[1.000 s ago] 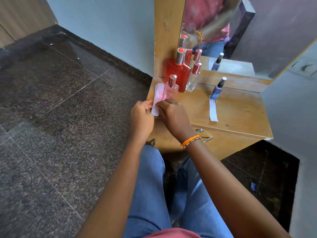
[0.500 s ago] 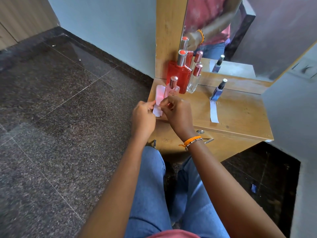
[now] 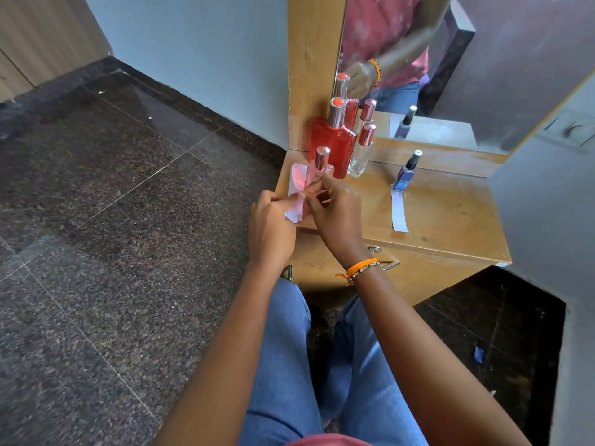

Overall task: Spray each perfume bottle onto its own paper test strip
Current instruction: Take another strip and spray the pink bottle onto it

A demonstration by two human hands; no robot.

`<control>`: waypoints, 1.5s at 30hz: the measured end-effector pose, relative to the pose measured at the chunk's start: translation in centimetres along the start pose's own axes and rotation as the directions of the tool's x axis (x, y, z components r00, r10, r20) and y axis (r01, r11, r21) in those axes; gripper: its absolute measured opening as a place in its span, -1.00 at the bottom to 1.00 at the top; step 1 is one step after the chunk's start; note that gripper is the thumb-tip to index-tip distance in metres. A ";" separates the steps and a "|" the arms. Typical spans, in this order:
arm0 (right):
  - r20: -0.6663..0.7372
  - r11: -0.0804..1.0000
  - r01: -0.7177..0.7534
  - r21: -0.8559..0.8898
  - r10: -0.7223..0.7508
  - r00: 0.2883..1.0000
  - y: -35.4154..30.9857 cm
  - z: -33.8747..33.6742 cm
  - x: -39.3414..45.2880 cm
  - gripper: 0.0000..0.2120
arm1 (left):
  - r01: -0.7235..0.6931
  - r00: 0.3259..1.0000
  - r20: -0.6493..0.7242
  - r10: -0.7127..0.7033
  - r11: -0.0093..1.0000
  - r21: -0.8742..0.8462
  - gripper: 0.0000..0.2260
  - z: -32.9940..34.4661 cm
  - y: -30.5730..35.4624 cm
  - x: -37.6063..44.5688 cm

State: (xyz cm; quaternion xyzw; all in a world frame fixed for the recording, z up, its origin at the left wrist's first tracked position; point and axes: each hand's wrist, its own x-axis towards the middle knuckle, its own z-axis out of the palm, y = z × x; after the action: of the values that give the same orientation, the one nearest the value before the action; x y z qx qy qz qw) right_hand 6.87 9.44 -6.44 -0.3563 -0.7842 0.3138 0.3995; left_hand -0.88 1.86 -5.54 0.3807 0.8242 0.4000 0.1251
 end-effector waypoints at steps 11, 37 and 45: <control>-0.263 0.979 0.128 0.156 -0.084 0.961 -3.4 -3.4 -2.1 -0.92 | -0.032 0.999 0.038 0.029 0.996 0.085 -0.73 0.2 -0.4 0.7; -0.094 0.998 -0.047 0.041 0.050 0.994 1.0 -1.7 1.5 -0.63 | 0.219 0.976 0.105 -0.193 0.866 -0.448 -0.88 -1.4 3.2 -0.1; -0.214 0.996 -0.061 0.063 0.073 0.974 1.1 -3.4 0.7 -0.77 | 0.135 0.991 0.059 -0.122 0.910 -0.393 -0.87 0.7 3.6 0.0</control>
State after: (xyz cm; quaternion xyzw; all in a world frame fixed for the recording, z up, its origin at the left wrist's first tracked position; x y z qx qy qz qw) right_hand 9.80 11.29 -5.37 -0.4030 -0.7146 0.3084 0.4815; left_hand 1.41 3.67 -3.32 0.2989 0.7475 0.5429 0.2391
